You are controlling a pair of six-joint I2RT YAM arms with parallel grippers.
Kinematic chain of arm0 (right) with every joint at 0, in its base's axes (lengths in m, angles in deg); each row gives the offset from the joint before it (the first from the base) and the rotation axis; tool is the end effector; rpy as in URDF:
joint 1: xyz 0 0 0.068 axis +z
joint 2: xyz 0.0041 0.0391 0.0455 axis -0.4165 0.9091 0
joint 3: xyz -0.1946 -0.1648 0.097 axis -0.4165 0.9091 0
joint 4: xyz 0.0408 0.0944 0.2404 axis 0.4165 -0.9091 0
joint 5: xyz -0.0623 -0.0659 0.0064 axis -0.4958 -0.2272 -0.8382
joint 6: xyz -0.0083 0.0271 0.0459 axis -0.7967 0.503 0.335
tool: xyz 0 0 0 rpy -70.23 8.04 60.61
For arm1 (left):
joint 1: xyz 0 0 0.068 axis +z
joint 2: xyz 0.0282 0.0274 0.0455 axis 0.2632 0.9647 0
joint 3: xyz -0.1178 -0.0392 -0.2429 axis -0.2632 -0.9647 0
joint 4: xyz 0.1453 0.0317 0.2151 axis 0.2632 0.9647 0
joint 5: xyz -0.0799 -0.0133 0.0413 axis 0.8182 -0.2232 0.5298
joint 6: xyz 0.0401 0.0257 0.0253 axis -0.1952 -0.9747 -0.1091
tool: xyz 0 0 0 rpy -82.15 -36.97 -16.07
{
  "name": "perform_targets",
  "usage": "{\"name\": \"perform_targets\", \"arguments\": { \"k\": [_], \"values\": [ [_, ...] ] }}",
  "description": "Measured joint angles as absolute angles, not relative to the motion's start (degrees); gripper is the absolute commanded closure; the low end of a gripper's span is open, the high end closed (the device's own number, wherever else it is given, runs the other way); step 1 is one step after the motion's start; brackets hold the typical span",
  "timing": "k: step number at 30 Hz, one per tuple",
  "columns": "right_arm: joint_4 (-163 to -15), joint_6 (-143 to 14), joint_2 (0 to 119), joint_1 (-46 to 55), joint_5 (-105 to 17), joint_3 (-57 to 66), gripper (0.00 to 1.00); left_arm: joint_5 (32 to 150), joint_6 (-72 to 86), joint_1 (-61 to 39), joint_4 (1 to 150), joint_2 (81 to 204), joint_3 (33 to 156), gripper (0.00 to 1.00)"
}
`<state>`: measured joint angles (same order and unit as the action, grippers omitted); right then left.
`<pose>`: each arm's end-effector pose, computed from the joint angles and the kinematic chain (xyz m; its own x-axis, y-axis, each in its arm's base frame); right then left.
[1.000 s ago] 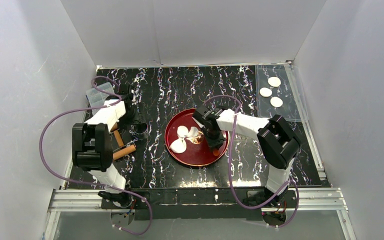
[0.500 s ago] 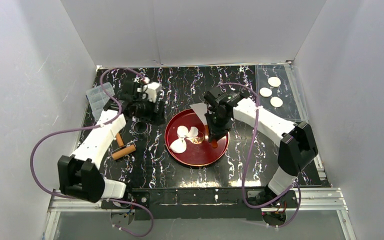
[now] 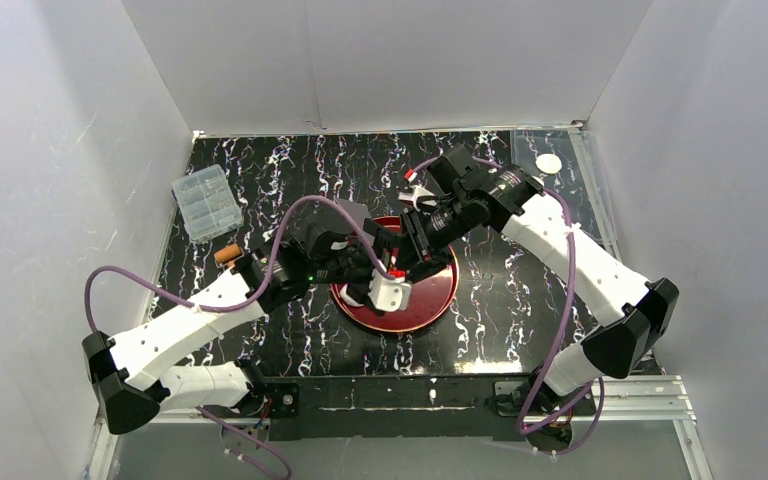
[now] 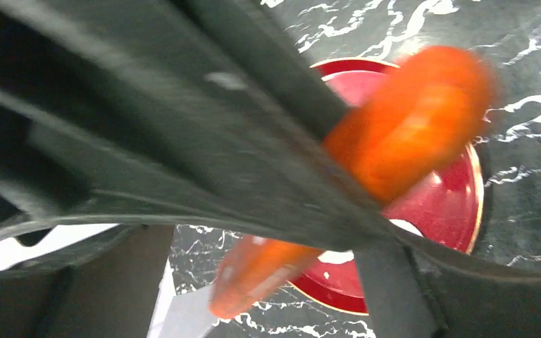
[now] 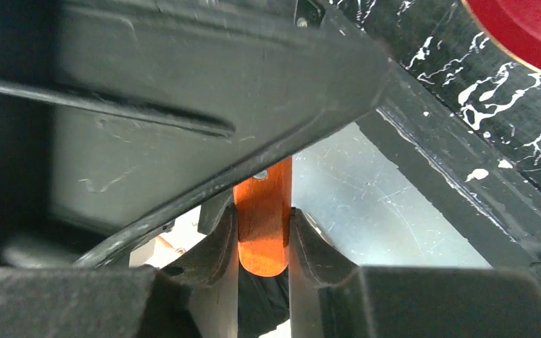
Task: Roll out the dumpling wrappers from the dough
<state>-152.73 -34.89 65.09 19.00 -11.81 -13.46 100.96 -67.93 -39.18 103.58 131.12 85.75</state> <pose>0.1977 0.2201 0.3811 -0.9532 -0.2821 -0.1092 -0.2634 0.5962 0.7584 0.1344 -0.2073 0.3595 0.7127 0.4561 -0.5330 0.6606 -0.1809 0.7286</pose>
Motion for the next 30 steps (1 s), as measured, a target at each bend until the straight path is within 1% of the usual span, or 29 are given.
{"name": "perform_targets", "arguments": {
  "k": [2, 4, 7, 9, 11, 14, 16, 17, 18, 24, 30],
  "values": [
    [-152.6, -34.9, 64.8, 19.5, -10.6, -13.5, 0.99, 98.3, -67.5, -39.3, 102.5, 132.3, 87.2, 0.33],
    [-152.5, -34.9, 64.5, 19.8, -9.8, -13.5, 0.99, 96.7, -67.2, -39.2, 101.3, 132.9, 87.8, 0.55],
    [-152.3, -35.3, 63.7, 19.9, -9.1, -13.5, 0.99, 95.8, -67.0, -39.3, 102.5, 132.8, 87.8, 1.0],
    [-152.8, -35.0, 62.8, 18.7, -9.3, -13.9, 0.99, 95.7, -69.7, -39.6, 106.7, 132.7, 87.8, 1.0],
    [-152.9, -35.3, 62.4, 18.3, -10.6, -14.3, 0.98, 95.3, -67.8, -40.0, 106.9, 132.8, 87.9, 1.0],
    [-152.9, -35.5, 62.4, 18.3, -11.2, -15.2, 0.69, 95.0, -65.8, -39.9, 107.3, 132.7, 88.3, 1.0],
    [-152.9, -35.7, 62.4, 18.2, -11.7, -16.3, 0.45, 94.9, -63.7, -39.9, 108.0, 132.7, 89.0, 1.0],
    [-152.9, -35.9, 62.4, 18.0, -11.6, -16.9, 0.38, 95.0, -62.0, -39.9, 108.6, 132.7, 89.7, 1.0],
    [-151.7, -36.7, 62.1, 17.7, -11.5, -17.3, 0.35, 95.5, -59.7, -39.9, 109.0, 132.7, 90.4, 1.0],
    [-146.2, -38.5, 57.6, 13.6, -11.9, -17.6, 0.25, 99.7, -45.1, -39.7, 110.5, 131.5, 93.1, 1.0],
    [-141.5, -43.7, 49.9, 9.0, -13.1, -16.1, 0.23, 106.0, -29.7, -39.2, 114.2, 131.0, 93.3, 1.0]
  ]
}}
